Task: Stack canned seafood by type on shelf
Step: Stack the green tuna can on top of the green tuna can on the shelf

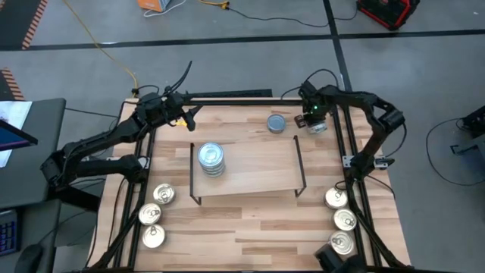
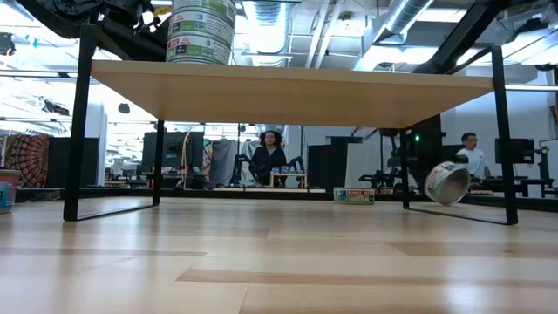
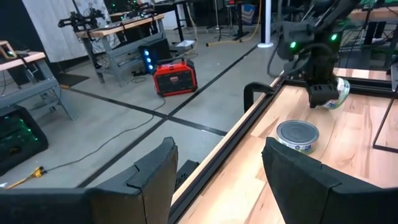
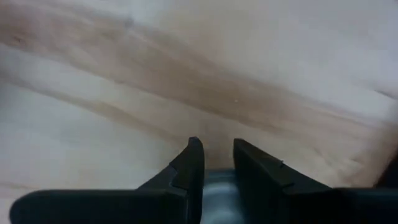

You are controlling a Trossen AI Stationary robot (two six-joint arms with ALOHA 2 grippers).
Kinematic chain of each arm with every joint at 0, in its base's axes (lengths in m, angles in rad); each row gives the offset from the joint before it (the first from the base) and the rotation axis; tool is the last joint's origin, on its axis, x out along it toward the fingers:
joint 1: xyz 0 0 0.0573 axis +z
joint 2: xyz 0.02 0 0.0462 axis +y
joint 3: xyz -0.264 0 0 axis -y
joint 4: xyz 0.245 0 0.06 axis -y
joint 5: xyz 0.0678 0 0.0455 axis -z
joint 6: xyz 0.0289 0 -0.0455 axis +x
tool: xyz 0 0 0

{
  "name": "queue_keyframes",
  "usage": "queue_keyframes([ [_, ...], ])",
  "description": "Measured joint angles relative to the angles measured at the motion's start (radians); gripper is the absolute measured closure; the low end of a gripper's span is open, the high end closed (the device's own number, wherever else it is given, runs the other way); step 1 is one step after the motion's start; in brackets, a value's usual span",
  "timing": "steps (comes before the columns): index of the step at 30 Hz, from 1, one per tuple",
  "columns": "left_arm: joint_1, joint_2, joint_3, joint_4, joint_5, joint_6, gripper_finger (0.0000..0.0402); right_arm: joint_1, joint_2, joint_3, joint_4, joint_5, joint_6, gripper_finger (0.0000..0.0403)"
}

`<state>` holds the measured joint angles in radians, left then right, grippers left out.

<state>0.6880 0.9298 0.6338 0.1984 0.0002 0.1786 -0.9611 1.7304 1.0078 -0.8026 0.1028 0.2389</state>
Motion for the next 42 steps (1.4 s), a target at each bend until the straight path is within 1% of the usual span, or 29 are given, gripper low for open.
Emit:
queue_keyframes([
  [7, 0.0, 0.0, 0.0, -0.009, 0.0, 0.001, 0.0178, 0.006, 0.138, 0.084, -0.079, 0.013, -0.01, 0.0281],
  [14, 0.0, 0.0, 0.0, -0.018, 0.0, 0.012, 0.0178, 0.004, 0.189, 0.214, -0.227, 0.0, -0.042, 0.0281],
  [16, 0.0, -0.001, 0.0, -0.025, 0.0, 0.012, 0.0178, 0.01, 0.185, 0.239, -0.226, 0.005, -0.055, 0.0281],
  [18, 0.0, -0.001, 0.0, -0.031, 0.0, 0.011, 0.0178, 0.027, 0.155, 0.243, -0.187, 0.03, -0.07, 0.0281],
  [21, 0.0, -0.001, 0.0, -0.051, 0.002, 0.007, 0.0178, 0.054, 0.071, 0.245, -0.166, 0.053, -0.083, 0.0281],
  [25, 0.0, -0.001, 0.0, -0.087, 0.002, 0.007, 0.0178, 0.084, -0.018, 0.229, -0.215, 0.052, -0.09, 0.0281],
  [28, 0.0, -0.001, 0.0, -0.094, 0.004, 0.002, 0.0178, 0.095, -0.046, 0.207, -0.281, 0.055, -0.153, 0.0279],
  [33, 0.0, -0.001, 0.0, -0.083, 0.046, -0.021, 0.0178, 0.128, -0.019, 0.198, -0.327, 0.074, -0.321, 0.0267],
  [36, -0.001, -0.001, 0.0, -0.075, 0.051, -0.029, 0.0178, 0.147, 0.028, 0.198, -0.367, 0.147, -0.389, 0.0263],
  [39, -0.002, -0.001, 0.0, -0.076, 0.049, -0.02, 0.0178, 0.149, 0.082, 0.199, -0.432, 0.183, -0.428, 0.0265],
  [42, -0.002, -0.001, 0.0, -0.076, 0.047, 0.001, 0.0178, 0.137, 0.121, 0.199, -0.502, 0.212, -0.422, 0.0272],
])
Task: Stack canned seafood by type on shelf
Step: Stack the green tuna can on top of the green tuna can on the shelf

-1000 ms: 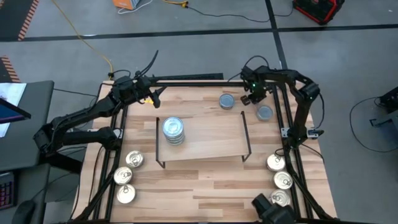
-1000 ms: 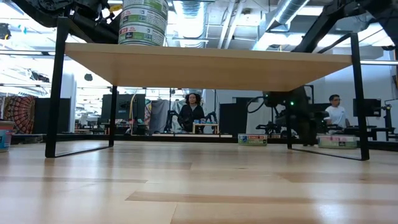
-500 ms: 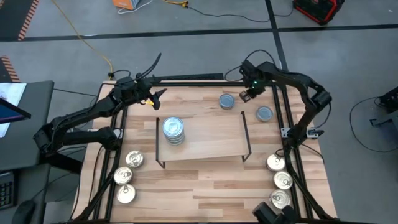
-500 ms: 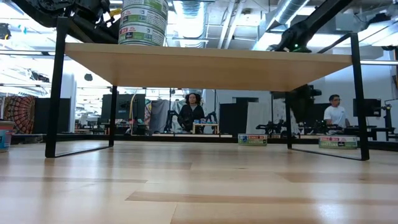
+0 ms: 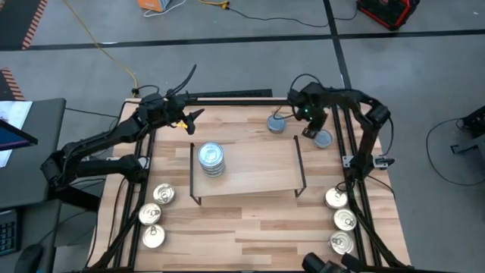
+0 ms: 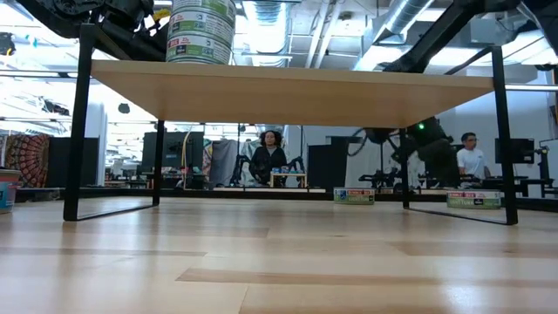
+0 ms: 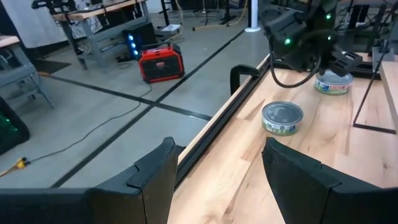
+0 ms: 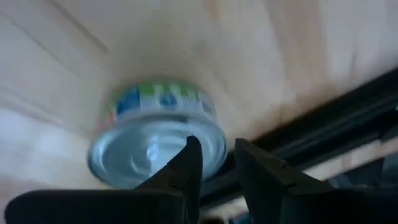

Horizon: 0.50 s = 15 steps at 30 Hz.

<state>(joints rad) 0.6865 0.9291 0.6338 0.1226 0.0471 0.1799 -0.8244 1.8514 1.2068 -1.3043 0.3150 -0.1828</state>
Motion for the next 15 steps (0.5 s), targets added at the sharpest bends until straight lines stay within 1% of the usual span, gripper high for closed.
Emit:
queue_keyframes([
  [3, 0.0, 0.0, 0.0, 0.001, -0.006, 0.012, 0.0178, -0.018, 0.009, 0.0, -0.031, 0.004, 0.001, 0.0276],
  [10, 0.0, 0.0, 0.0, 0.011, -0.009, 0.037, 0.0178, -0.05, 0.01, 0.0, 0.053, 0.012, -0.031, 0.0279],
  [15, 0.0, 0.0, 0.0, 0.037, -0.01, 0.045, 0.0178, -0.055, 0.036, 0.003, 0.067, -0.002, -0.032, 0.0305],
])
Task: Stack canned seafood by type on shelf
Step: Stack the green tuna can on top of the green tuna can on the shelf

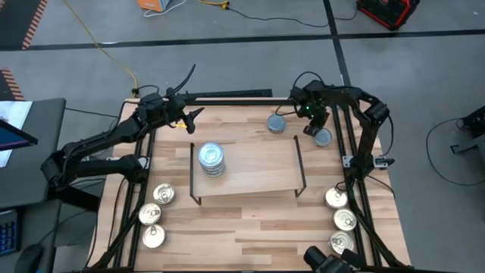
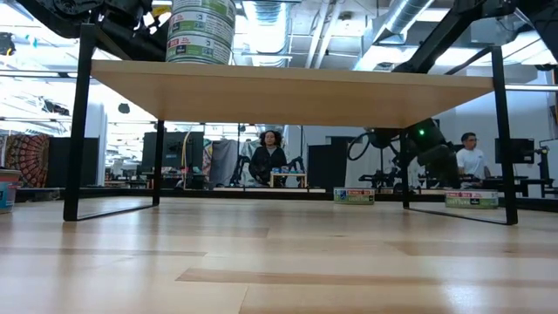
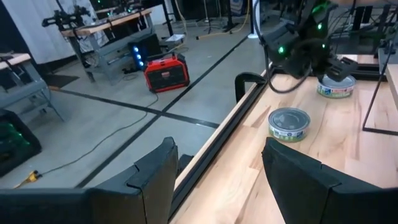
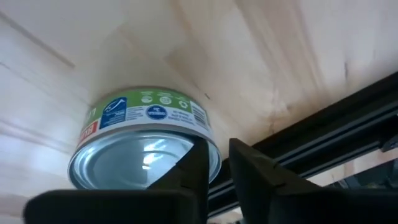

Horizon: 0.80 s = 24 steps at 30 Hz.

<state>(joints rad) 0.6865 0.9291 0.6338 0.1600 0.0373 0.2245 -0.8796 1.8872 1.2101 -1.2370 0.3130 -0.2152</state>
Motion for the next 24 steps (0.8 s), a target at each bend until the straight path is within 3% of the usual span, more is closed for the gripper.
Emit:
queue_keyframes([
  [11, 0.0, 0.0, 0.0, 0.019, 0.0, 0.0, 0.0178, -0.036, 0.07, 0.03, 0.032, -0.004, 0.037, 0.039],
  [19, 0.0, 0.0, 0.0, 0.017, -0.006, 0.001, 0.0178, -0.054, 0.076, 0.039, 0.079, -0.047, 0.023, 0.0368],
  [24, 0.0, 0.0, 0.0, 0.017, -0.015, 0.0, 0.0178, -0.054, 0.073, 0.04, 0.106, -0.042, 0.01, 0.0376],
])
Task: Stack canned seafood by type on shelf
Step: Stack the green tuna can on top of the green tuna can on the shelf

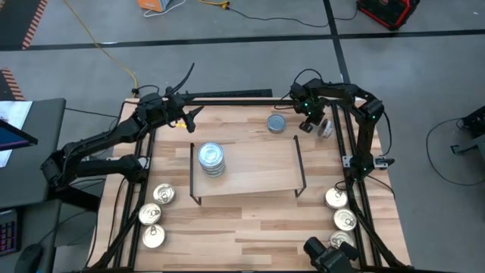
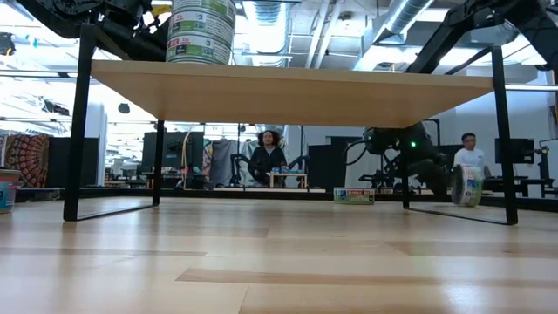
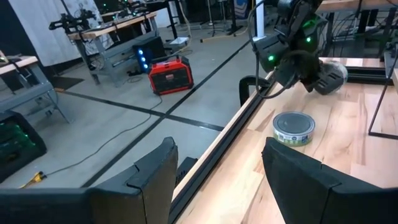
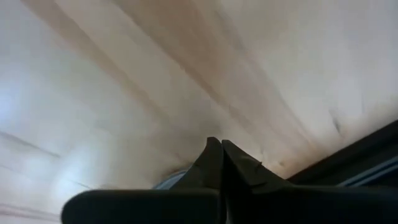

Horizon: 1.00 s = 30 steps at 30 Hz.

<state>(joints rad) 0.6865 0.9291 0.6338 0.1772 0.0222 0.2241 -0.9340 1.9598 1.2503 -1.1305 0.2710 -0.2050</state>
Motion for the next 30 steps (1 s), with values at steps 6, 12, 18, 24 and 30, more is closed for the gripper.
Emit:
queue_keyframes([
  [6, 0.0, 0.0, 0.0, 0.001, -0.001, -0.005, 0.0178, 0.009, -0.01, 0.079, -0.021, 0.004, 0.047, 0.0372],
  [12, 0.0, 0.0, 0.0, -0.008, -0.001, -0.011, 0.0178, 0.046, -0.088, 0.14, -0.021, 0.007, 0.089, 0.0332],
  [18, 0.0, 0.0, 0.0, -0.013, 0.017, -0.017, 0.0178, 0.04, -0.197, 0.135, -0.07, 0.029, 0.187, 0.0271],
  [24, 0.0, 0.0, 0.0, -0.011, 0.027, -0.018, 0.0178, 0.019, -0.308, 0.109, -0.142, 0.031, 0.353, 0.0155],
  [30, 0.0, 0.0, 0.0, -0.008, 0.028, -0.018, 0.0178, 0.025, -0.393, 0.052, -0.202, 0.031, 0.541, 0.0059],
])
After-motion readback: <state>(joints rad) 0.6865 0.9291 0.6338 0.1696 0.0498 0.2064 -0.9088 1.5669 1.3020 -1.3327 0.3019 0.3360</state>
